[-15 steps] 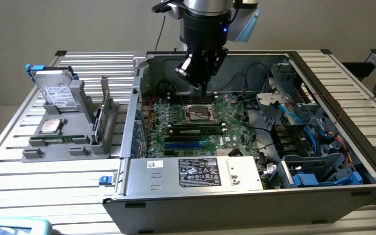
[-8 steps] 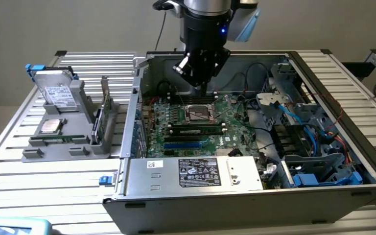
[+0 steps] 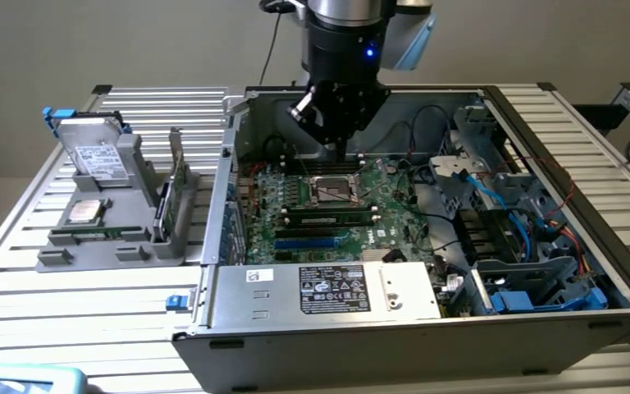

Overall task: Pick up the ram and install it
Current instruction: 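Press down the ram until it locks into place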

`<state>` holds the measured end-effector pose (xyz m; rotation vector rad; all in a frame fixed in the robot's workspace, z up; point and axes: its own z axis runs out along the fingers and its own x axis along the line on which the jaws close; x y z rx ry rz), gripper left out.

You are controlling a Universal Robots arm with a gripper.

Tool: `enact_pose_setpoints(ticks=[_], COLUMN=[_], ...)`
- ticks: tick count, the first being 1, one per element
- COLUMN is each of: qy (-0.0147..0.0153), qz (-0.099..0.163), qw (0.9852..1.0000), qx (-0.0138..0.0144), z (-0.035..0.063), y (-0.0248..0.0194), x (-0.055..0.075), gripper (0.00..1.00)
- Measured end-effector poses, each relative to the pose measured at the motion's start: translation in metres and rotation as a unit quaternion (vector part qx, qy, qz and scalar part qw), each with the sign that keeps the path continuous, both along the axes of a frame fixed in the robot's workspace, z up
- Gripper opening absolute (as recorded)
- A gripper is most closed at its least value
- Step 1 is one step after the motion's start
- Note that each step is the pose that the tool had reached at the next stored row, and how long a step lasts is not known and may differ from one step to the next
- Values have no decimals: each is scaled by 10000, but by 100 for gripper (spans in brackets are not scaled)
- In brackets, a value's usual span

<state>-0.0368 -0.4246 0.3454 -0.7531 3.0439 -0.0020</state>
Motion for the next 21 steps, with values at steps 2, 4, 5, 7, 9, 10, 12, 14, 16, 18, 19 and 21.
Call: enact_pose_setpoints(ticks=[2,4,5,7,9,10,12,14,16,18,19,21], qy=[0,0,0,0,0,0,0,0,0,0,0,0], qz=[-170,-330,-409,-571,-732,-812,-973,-1133,-1295,-1449,-1531,-1688], qw=[9999,9995,9992,9984,9973,9967,9953,9936,9916,9894,9882,9857], qx=[0,0,0,0,0,0,0,0,1,0,0,0], z=[0,0,1,1,1,2,2,3,3,4,4,5], y=[0,0,0,0,0,0,0,0,0,0,0,0], x=[0,0,0,0,0,0,0,0,0,0,0,0], gripper=[11,11,11,11,11,11,11,11,11,11,11,11])
